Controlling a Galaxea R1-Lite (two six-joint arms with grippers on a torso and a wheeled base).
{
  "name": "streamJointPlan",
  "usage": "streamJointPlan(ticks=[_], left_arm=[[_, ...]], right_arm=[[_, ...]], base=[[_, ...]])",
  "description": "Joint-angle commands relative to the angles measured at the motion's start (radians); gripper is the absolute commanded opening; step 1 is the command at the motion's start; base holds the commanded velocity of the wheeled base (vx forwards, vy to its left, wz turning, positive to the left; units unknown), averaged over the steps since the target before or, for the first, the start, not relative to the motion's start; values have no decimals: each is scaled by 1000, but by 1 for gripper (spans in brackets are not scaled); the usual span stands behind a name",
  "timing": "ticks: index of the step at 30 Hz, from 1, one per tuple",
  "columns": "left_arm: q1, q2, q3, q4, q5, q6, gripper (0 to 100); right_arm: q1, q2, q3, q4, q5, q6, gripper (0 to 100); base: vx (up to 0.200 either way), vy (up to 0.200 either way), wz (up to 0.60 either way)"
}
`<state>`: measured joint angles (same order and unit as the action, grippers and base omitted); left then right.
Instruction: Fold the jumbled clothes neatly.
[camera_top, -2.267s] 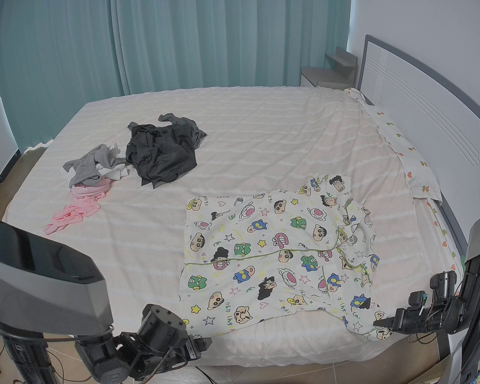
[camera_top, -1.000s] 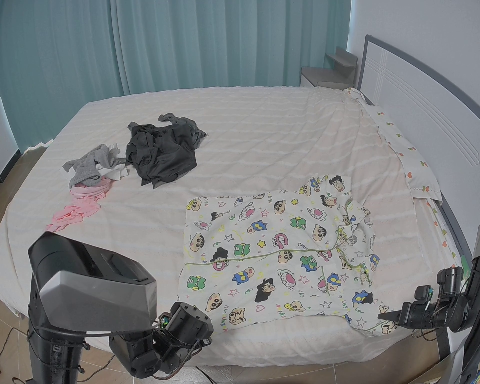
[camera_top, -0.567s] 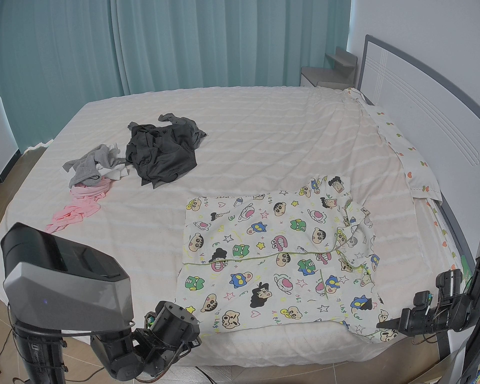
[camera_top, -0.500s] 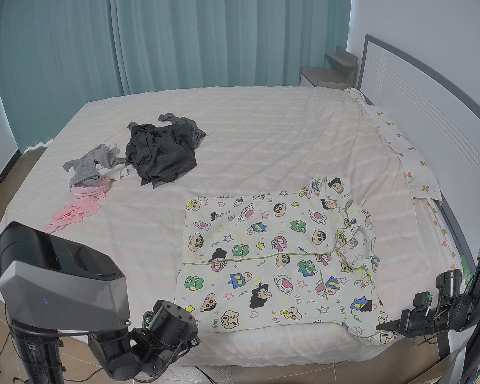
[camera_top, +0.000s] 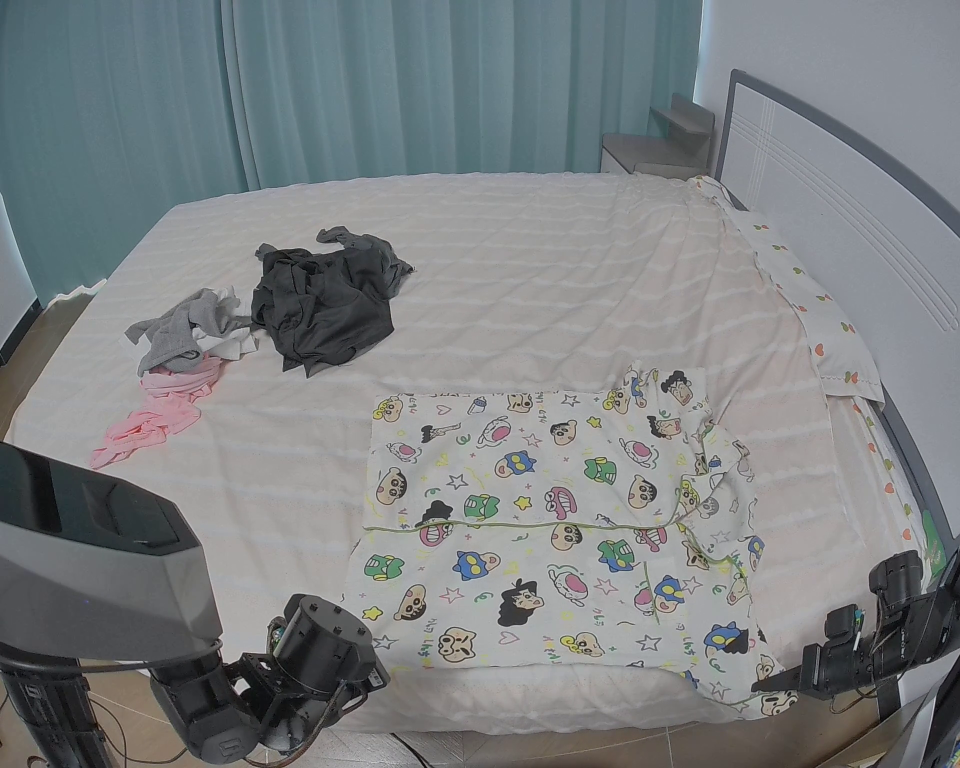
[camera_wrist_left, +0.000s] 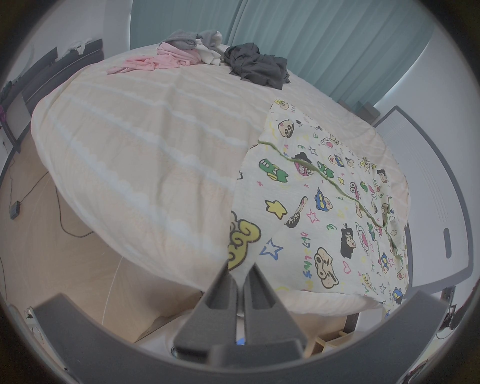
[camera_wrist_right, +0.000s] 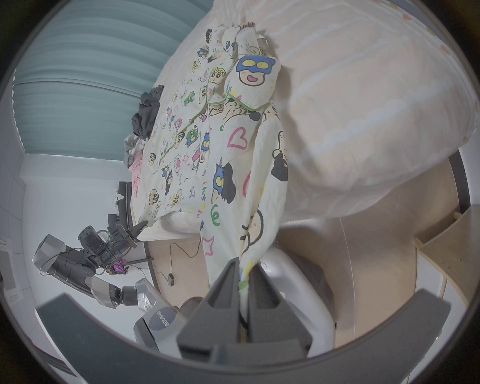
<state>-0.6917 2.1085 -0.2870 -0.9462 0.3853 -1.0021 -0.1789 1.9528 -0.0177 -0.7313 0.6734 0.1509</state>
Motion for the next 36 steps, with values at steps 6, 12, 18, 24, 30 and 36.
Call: streamJointPlan(ticks=[6, 12, 18, 24, 30, 36], left_arm=[[-17, -13, 74, 0, -2, -32, 0], [-35, -8, 77, -2, -3, -41, 0], [-98, -2, 100, 0, -3, -79, 0], [-127, -4, 126, 0, -3, -110, 0], [-127, -4, 143, 0, -5, -119, 0], [-127, -10, 149, -2, -3, -118, 0]], right_arm=[[-4, -34, 18, 76, 0, -17, 0], [-4, -49, 18, 90, 0, -24, 0], [-7, -60, 18, 170, -2, -73, 0], [-8, -61, 18, 174, -2, -73, 0], [-10, -91, 18, 231, -3, -93, 0], [-14, -124, 18, 257, -2, -116, 0]], base=[[0, 0, 0], [0, 0, 0], [0, 0, 0], [0, 0, 0], [0, 0, 0], [0, 0, 0]])
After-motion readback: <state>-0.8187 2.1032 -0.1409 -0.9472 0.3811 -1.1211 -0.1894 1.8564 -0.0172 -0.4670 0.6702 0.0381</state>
